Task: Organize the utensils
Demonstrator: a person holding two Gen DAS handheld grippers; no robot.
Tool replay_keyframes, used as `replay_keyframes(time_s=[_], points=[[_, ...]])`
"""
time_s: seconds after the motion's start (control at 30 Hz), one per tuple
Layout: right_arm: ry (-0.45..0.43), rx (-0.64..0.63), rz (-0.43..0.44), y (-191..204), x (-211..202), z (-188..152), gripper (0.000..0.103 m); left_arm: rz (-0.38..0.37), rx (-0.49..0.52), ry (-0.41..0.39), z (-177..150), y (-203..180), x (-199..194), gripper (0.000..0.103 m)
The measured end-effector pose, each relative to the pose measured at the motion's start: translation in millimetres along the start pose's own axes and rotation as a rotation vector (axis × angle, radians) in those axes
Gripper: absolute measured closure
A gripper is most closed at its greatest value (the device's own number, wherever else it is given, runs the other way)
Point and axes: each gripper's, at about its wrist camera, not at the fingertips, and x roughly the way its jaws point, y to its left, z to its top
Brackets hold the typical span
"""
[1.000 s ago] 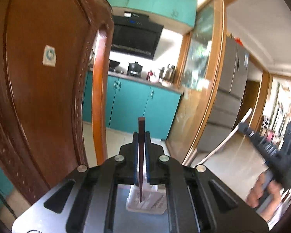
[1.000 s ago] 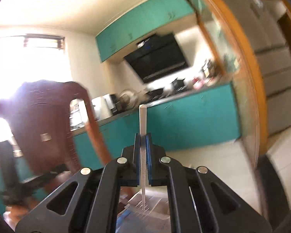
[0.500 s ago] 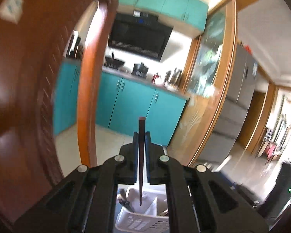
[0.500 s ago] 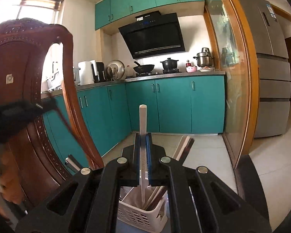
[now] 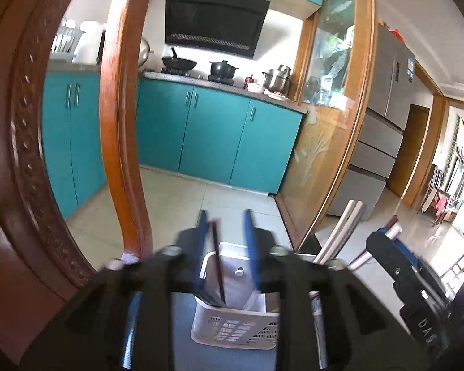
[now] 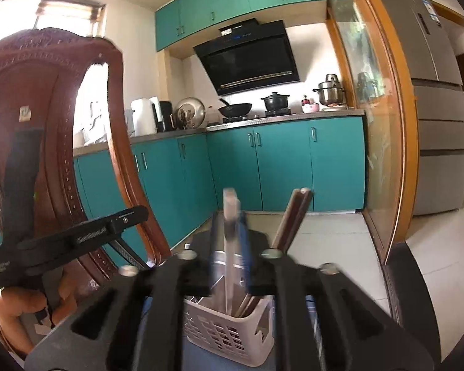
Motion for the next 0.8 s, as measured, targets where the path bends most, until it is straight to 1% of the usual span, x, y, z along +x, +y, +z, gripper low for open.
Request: replay_keyframes(time_s=[0.03, 0.07, 0.1, 0.13, 0.2, 0.23, 0.27, 0.3, 0.33, 0.4, 0.43, 0.5, 0.57, 0.63, 0.73, 0.8], points=[[-0.012, 0.009, -0.001, -2.2, -4.5, 2.8, 0.059, 0.013, 0.018, -0.018, -1.0, -1.4, -7.1, 0.065], [-0.029, 0.016, -0.005, -3.6, -9.6, 5.2, 0.053, 0.019, 0.036, -0.033, -1.3, -2.9, -13.8, 0.061], [-0.049, 0.021, -0.005, -4.4, -16.1, 8.1, 0.046, 0.020, 0.051, -0.044, -0.6, -4.4, -20.0, 0.057], [-0.063, 0.023, -0.005, -4.9, -21.5, 8.3, 0.040, 0.021, 0.059, -0.053, -0.8, -5.2, -25.3, 0.054], [-0.101, 0.019, -0.017, -4.5, -34.9, 13.9, 0.035, 0.030, 0.076, -0.073, -0.5, -7.8, -36.0, 0.045], [-0.113, 0.017, -0.024, -4.3, -39.8, 16.2, 0.030, 0.034, 0.086, -0.085, -0.3, -9.4, -43.0, 0.043], [-0.125, 0.013, -0.031, -4.2, -46.7, 17.2, 0.027, 0.034, 0.098, -0.094, -0.5, -11.5, -50.8, 0.037], [-0.131, 0.009, -0.038, -4.2, -51.9, 19.4, 0.022, 0.032, 0.110, -0.101, -1.4, -13.6, -58.8, 0.033], [-0.137, 0.004, -0.052, -4.0, -61.2, 18.0, 0.016, 0.030, 0.117, -0.106, -3.3, -14.4, -66.5, 0.031], [-0.130, 0.016, -0.097, -6.6, -83.3, 4.5, 0.008, 0.036, 0.142, -0.116, -8.9, -18.7, -87.6, 0.021], [-0.119, 0.026, -0.112, -8.0, -91.3, -3.7, 0.005, 0.044, 0.151, -0.121, -12.3, -20.0, -96.0, 0.018], [-0.069, 0.051, -0.155, -11.0, -113.5, -25.4, 0.004, 0.060, 0.186, -0.123, -23.8, -23.4, -116.9, 0.008], [-0.018, 0.060, -0.191, -9.4, -128.8, -41.0, 0.004, 0.086, 0.232, -0.110, -41.7, -27.3, -141.2, 0.006], [0.042, 0.052, -0.208, -2.6, -145.6, -55.9, 0.004, 0.111, 0.250, -0.093, -57.8, -28.0, -163.6, 0.004], [0.121, 0.009, -0.226, 16.4, -167.6, -64.0, 0.004, 0.119, 0.224, -0.078, -78.5, -25.3, -199.8, 0.004], [0.127, -0.030, -0.251, 31.5, -184.5, -60.2, 0.004, 0.106, 0.180, -0.059, -87.6, -22.1, -226.2, 0.004]])
